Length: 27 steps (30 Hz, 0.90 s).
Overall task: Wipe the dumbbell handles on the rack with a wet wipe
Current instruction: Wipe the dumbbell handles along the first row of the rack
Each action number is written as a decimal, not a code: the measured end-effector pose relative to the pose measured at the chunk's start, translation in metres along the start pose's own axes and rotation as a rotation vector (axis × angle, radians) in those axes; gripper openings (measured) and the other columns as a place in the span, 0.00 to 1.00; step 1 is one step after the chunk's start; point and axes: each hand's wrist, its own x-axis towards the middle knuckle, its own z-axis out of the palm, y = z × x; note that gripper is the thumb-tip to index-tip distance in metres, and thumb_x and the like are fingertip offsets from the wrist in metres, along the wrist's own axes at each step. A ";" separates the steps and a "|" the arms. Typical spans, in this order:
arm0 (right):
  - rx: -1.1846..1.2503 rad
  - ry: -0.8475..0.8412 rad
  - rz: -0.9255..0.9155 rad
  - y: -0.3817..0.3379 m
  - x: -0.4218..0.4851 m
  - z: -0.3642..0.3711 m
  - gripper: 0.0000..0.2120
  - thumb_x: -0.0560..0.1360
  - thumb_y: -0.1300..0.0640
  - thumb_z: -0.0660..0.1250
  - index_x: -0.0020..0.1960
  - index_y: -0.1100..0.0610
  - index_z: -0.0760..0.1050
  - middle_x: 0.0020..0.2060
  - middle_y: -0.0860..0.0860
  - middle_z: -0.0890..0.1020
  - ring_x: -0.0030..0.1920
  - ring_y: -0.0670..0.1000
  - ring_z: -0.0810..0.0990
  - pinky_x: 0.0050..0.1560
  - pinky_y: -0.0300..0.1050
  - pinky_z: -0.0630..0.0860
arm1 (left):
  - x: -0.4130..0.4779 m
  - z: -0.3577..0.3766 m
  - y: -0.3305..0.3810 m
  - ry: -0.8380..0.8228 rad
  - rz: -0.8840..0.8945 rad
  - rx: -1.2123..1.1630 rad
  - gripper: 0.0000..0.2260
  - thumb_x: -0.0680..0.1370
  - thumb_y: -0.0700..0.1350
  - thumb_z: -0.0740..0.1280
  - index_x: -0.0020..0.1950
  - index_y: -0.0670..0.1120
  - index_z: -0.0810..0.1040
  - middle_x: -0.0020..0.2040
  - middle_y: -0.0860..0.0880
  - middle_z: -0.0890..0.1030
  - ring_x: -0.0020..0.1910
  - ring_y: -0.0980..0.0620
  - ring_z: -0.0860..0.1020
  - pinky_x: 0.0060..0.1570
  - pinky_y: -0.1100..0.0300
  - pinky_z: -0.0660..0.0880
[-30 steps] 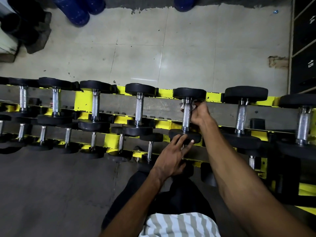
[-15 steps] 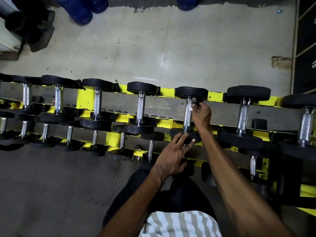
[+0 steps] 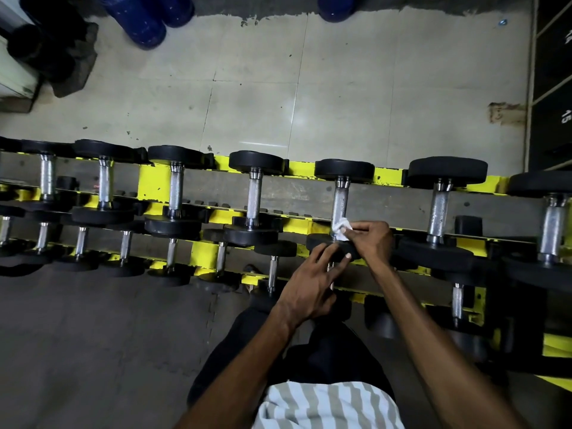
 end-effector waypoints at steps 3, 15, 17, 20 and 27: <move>-0.196 0.128 -0.233 0.000 -0.014 0.002 0.10 0.68 0.52 0.77 0.48 0.54 0.87 0.44 0.49 0.87 0.41 0.45 0.84 0.40 0.35 0.77 | 0.001 0.000 0.001 0.004 -0.012 0.002 0.41 0.69 0.46 0.72 0.81 0.46 0.63 0.79 0.40 0.60 0.77 0.40 0.58 0.65 0.49 0.75; -0.989 -0.379 -0.949 -0.031 0.020 -0.009 0.03 0.74 0.54 0.65 0.44 0.48 0.78 0.42 0.45 0.82 0.41 0.48 0.83 0.37 0.41 0.74 | 0.001 -0.002 0.003 -0.006 -0.012 0.049 0.41 0.71 0.49 0.73 0.82 0.48 0.62 0.79 0.40 0.59 0.78 0.41 0.56 0.66 0.49 0.74; -1.046 -0.471 -0.992 -0.036 0.028 -0.011 0.05 0.77 0.52 0.63 0.44 0.49 0.76 0.41 0.47 0.83 0.40 0.50 0.83 0.39 0.46 0.79 | 0.001 -0.002 0.003 -0.015 -0.008 0.061 0.40 0.71 0.50 0.73 0.82 0.48 0.61 0.79 0.41 0.59 0.78 0.41 0.56 0.67 0.48 0.73; -1.215 -0.564 -1.071 -0.053 0.035 -0.008 0.08 0.79 0.50 0.61 0.47 0.49 0.78 0.43 0.47 0.83 0.41 0.50 0.83 0.41 0.47 0.81 | 0.002 -0.001 0.004 -0.032 -0.015 0.093 0.40 0.72 0.51 0.72 0.82 0.48 0.60 0.79 0.41 0.57 0.78 0.41 0.56 0.67 0.48 0.73; -1.513 -0.169 -1.046 -0.082 0.042 -0.002 0.12 0.79 0.59 0.62 0.61 0.59 0.76 0.55 0.55 0.80 0.45 0.56 0.81 0.39 0.47 0.72 | 0.002 -0.001 0.005 -0.026 -0.011 0.091 0.40 0.72 0.50 0.73 0.82 0.48 0.60 0.79 0.41 0.59 0.78 0.41 0.57 0.66 0.50 0.74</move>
